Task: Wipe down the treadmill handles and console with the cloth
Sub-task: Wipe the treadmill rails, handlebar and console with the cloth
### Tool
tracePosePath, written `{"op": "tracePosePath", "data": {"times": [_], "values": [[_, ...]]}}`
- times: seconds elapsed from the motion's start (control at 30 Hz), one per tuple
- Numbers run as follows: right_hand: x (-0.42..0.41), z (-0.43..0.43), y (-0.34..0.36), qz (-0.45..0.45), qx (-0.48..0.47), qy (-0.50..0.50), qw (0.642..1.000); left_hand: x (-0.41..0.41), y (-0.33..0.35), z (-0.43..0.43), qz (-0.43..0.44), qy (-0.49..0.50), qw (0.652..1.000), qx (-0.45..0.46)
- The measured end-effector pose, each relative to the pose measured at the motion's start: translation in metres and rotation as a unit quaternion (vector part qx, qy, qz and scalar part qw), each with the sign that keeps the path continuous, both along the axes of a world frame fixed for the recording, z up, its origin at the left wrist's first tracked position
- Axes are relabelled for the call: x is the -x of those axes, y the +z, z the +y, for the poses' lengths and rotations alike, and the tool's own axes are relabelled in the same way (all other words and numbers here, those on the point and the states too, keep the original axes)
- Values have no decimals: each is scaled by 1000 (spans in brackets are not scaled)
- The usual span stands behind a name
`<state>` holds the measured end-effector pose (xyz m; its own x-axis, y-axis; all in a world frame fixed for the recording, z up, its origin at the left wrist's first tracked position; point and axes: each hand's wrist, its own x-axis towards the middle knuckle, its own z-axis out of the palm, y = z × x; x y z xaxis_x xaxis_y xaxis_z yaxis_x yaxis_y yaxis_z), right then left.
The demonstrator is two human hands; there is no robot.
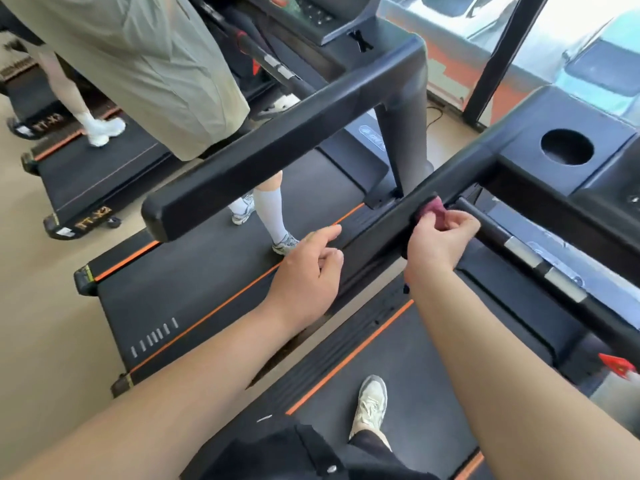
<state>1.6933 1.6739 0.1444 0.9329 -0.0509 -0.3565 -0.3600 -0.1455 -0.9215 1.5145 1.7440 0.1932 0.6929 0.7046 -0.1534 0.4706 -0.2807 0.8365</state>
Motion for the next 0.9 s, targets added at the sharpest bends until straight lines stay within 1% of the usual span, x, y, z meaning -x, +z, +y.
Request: {"op": "tracePosePath", "data": {"times": [0.1,0.13,0.2,0.23,0.27,0.3,0.33,0.37,0.4,0.43,0.5,0.53,0.57,0.67,0.8,0.87,0.9], "values": [[7,-1,4,61,-77,-2,995,26,-6,5,-4,-9,1000,1],[11,1,5,86,-86,12,992,35,-8,5,-3,-22,1000,-2],[23,5,2,94,-70,51,992,56,-15,8,2,-50,999,-17],[31,11,-3,115,-62,44,990,66,-18,11,4,-62,998,-30],[43,15,-3,141,-52,64,987,78,-21,14,10,-71,997,-42],[59,20,-1,155,5,79,985,90,-24,18,16,-76,996,-51],[78,24,-3,115,85,99,985,103,-27,22,22,-77,995,-54],[102,27,-3,66,115,120,984,117,-30,25,26,-77,995,-56],[128,27,-5,37,115,138,983,131,-33,27,30,-75,995,-57],[151,27,-7,34,113,145,982,144,-35,29,36,-75,995,-58],[202,25,-19,84,112,153,978,166,-40,32,47,-75,994,-60],[228,26,-24,111,96,161,976,176,-41,33,50,-75,994,-58],[255,26,-29,118,80,170,975,186,-41,34,51,-74,994,-55],[320,29,-31,83,49,178,979,201,-44,36,55,-65,995,-50],[362,29,-33,52,41,192,979,211,-44,41,60,-48,996,-33],[356,30,-30,45,35,191,980,215,-40,42,61,-47,997,-28],[340,31,-30,46,41,171,983,217,-38,43,59,-50,997,-27]]}}
